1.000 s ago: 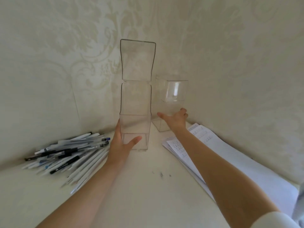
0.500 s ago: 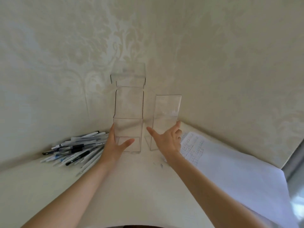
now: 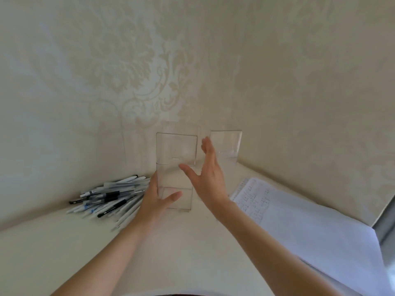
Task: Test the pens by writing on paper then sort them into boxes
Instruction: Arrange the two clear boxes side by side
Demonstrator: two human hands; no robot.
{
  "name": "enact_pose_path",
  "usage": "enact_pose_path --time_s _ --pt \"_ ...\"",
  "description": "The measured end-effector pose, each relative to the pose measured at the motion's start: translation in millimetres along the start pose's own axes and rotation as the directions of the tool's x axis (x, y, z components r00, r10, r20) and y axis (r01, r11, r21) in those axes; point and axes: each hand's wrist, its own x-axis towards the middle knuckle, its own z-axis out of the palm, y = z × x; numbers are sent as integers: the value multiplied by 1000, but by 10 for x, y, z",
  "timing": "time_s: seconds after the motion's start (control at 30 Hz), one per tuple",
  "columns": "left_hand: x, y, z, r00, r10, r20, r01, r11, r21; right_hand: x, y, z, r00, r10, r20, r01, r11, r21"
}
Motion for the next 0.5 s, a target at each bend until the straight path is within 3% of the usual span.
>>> enact_pose_path --time_s 0.17,0.33,0.43,0.5 --pt "-29 38 5 999 -43 -18 44 993 107 -72 -76 136 999 26 -33 -22 995 102" --pt "-111 116 51 1000 7 6 -8 996 84 143 -248 -10 996 -1 -91 23 970 243" --pt "-137 86 70 1000 7 -22 -6 998 64 494 -362 -135 997 25 -79 -5 969 248" --pt "-157 72 67 1000 3 -23 -2 998 68 744 -403 -180 999 51 -7 -49 985 163"
